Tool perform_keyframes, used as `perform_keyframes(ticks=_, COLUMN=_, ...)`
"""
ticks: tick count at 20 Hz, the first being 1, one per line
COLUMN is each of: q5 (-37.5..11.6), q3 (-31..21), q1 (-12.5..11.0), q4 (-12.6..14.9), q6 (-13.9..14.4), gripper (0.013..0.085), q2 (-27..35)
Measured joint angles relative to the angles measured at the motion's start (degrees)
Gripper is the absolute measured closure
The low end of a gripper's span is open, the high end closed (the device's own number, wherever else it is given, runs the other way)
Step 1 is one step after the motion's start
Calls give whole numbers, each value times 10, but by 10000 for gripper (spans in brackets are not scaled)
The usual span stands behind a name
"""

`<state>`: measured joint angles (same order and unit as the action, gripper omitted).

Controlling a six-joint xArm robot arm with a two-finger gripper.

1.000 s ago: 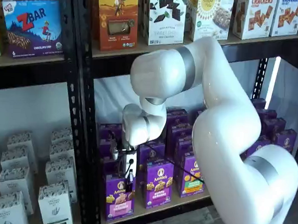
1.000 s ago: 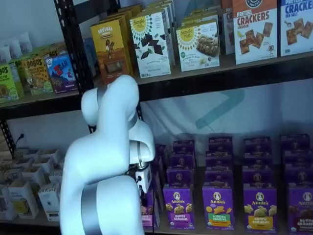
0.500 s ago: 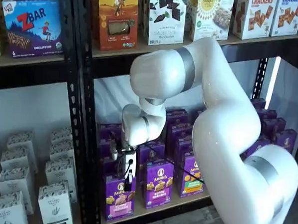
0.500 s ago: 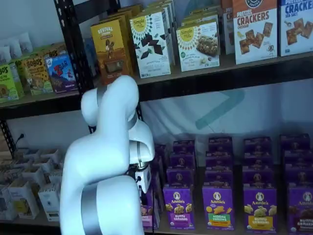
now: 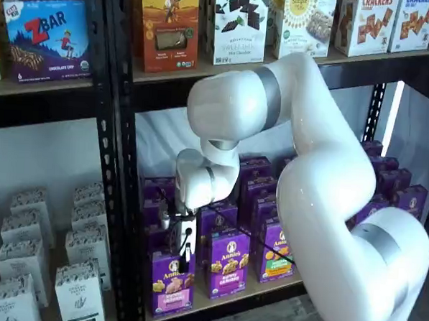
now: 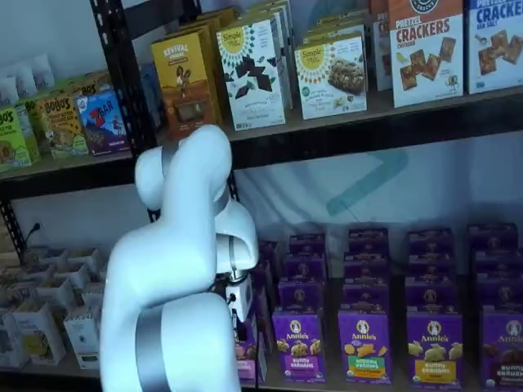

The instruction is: Pick up the purple box with a pink patch in the middle, on the bottom shelf, the first box from the left

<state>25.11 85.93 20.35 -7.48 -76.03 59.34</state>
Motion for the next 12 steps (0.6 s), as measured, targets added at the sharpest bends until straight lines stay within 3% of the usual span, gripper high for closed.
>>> perform_keyframes(ticks=12, q5=-25, q3=-57, q1=0, q4=38, q6=33, gripper=650, q2=-36)
